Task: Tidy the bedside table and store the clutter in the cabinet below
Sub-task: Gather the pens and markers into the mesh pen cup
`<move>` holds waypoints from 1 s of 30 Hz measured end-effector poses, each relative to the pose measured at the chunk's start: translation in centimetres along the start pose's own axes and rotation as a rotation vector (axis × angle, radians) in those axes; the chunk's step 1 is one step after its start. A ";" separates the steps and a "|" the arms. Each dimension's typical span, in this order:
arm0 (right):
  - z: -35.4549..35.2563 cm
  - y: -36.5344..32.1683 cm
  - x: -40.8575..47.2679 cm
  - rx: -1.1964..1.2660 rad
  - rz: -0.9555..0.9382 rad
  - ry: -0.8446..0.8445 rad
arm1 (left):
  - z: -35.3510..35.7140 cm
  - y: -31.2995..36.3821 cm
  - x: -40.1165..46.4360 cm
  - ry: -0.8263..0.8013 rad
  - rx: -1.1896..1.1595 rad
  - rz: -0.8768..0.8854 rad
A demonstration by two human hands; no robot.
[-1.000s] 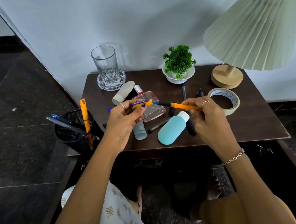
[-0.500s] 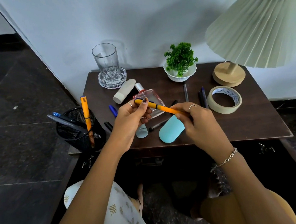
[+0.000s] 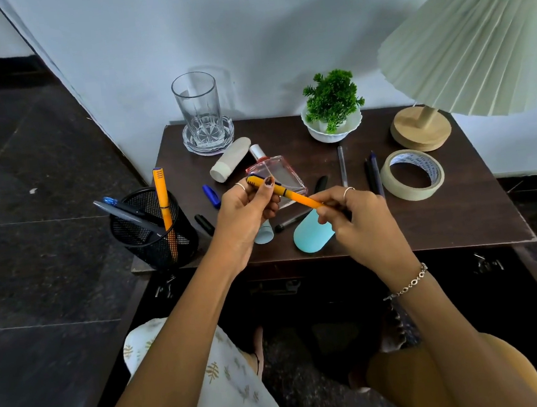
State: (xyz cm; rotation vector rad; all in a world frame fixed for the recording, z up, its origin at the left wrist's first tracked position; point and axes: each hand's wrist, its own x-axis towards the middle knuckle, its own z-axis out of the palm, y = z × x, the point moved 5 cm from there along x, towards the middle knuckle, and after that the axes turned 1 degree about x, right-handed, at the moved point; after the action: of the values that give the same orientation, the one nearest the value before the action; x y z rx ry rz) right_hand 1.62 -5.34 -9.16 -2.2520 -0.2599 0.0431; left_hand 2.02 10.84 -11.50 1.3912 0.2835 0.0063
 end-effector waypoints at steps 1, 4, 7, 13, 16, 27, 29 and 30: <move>0.0 0.1 0.0 0.012 0.009 -0.007 | 0.0 0.0 -0.1 -0.001 0.000 -0.002; 0.3 0.0 -0.1 0.046 0.019 -0.027 | -0.1 0.2 -0.1 0.013 -0.027 0.000; 0.8 -0.6 -0.1 0.077 -0.001 -0.033 | 0.0 0.1 -0.2 0.070 -0.085 0.005; 0.3 -0.7 0.2 0.046 -0.019 -0.045 | 0.7 -0.1 -0.5 0.131 -0.137 -0.005; -1.9 1.0 0.6 -0.061 0.036 0.120 | 0.6 0.1 -0.2 0.139 -0.177 -0.012; -1.8 6.4 1.3 -0.433 0.358 0.100 | 0.2 0.0 -0.3 0.150 -0.059 0.017; -1.5 6.3 1.0 -0.452 0.381 0.091 | 0.1 0.5 -0.6 0.151 -0.013 0.040; -1.5 6.3 0.8 -0.457 0.389 0.089 | 0.0 0.8 -0.8 0.153 -0.004 0.049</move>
State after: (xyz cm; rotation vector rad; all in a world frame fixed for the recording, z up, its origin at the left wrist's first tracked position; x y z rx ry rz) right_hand 3.68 -10.21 -12.98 -2.7204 0.2449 0.0971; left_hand 1.35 10.84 -10.60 1.3959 0.3767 0.1539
